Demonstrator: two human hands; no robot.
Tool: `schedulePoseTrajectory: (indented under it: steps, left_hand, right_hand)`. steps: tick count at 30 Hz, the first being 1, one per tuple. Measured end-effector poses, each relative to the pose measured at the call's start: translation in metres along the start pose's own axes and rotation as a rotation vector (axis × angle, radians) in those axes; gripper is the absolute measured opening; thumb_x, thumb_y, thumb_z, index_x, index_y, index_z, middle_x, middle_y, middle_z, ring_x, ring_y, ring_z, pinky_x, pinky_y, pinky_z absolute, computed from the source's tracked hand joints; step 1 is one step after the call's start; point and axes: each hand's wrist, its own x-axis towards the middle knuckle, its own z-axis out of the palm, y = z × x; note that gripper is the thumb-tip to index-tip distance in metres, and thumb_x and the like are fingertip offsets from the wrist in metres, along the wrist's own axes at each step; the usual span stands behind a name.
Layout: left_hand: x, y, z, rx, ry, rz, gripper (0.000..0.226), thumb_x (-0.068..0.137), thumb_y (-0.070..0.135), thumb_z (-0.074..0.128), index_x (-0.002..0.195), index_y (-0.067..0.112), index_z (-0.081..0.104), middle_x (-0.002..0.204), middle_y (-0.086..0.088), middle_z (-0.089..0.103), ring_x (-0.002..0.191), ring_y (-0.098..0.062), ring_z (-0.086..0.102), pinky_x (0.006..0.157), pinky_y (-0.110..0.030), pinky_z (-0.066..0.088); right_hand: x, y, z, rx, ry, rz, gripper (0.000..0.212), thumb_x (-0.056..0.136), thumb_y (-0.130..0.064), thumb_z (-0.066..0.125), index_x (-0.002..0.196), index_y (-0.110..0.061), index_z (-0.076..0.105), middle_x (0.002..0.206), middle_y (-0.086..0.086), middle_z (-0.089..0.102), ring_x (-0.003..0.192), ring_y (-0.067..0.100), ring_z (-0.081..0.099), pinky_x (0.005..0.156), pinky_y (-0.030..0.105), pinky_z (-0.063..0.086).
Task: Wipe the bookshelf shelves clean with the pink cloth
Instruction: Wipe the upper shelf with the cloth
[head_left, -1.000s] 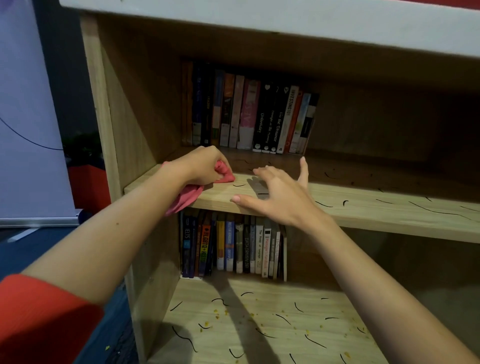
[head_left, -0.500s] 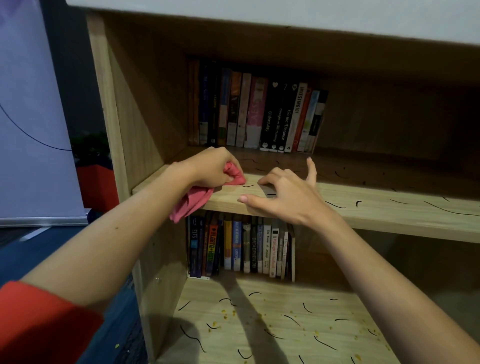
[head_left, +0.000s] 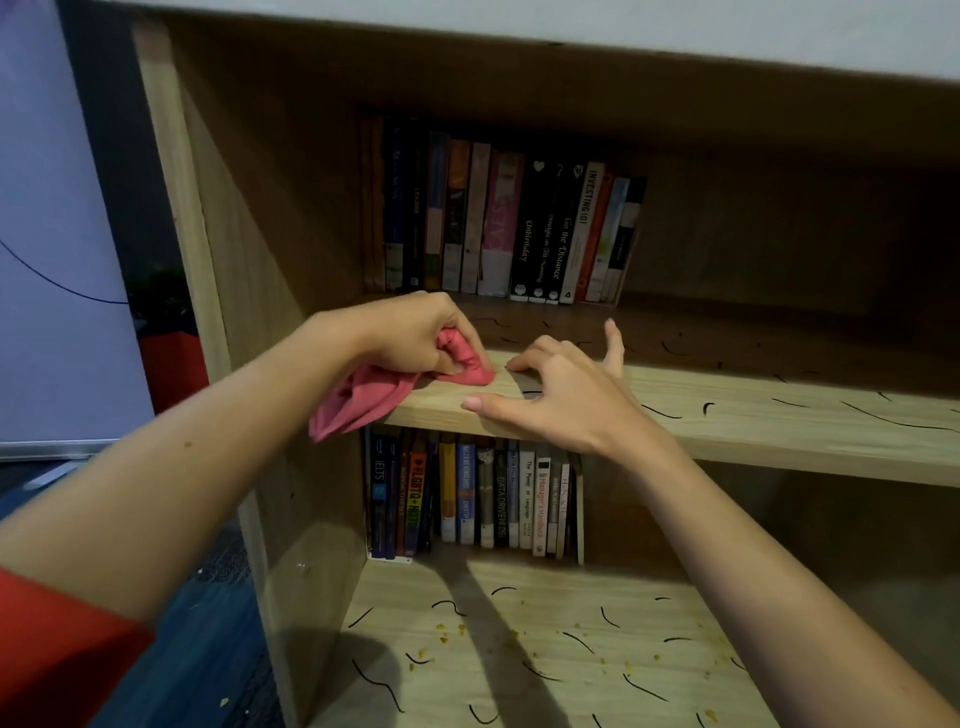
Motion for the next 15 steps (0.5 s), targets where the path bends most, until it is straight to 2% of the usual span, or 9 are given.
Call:
schedulePoseTrajectory:
  steps: [4,11,15]
  left_hand:
    - [-0.007,0.0,-0.013,-0.02,-0.103,-0.02,0.034,0.085,0.009,0.064,0.098,0.041,0.068,0.111,0.016,0.065,0.1,-0.006,0.06,0.096,-0.03,0.046]
    - [0.025,0.009,0.008,0.022,0.067,-0.032,0.033,0.087,0.007,0.061,0.115,0.024,0.065,0.112,0.005,0.067,0.098,-0.005,0.059,0.095,-0.027,0.047]
    - [0.011,0.007,-0.003,0.03,-0.047,-0.034,0.033,0.086,0.008,0.062,0.105,0.035,0.067,0.112,0.011,0.064,0.098,-0.006,0.059,0.092,-0.028,0.047]
  right_hand:
    - [0.0,0.001,0.0,0.022,-0.009,0.017,0.087,0.068,-0.086,0.031,0.112,-0.018,0.064,0.123,-0.01,0.054,0.12,0.008,0.045,0.11,0.054,-0.015]
    - [-0.001,0.0,-0.002,0.042,-0.018,0.002,0.081,0.071,-0.083,0.035,0.123,-0.025,0.059,0.127,-0.004,0.053,0.124,0.011,0.043,0.109,0.053,-0.015]
    - [-0.001,0.002,-0.001,0.035,-0.028,0.006,0.085,0.07,-0.084,0.033,0.111,-0.017,0.065,0.128,-0.008,0.053,0.123,0.008,0.044,0.11,0.053,-0.015]
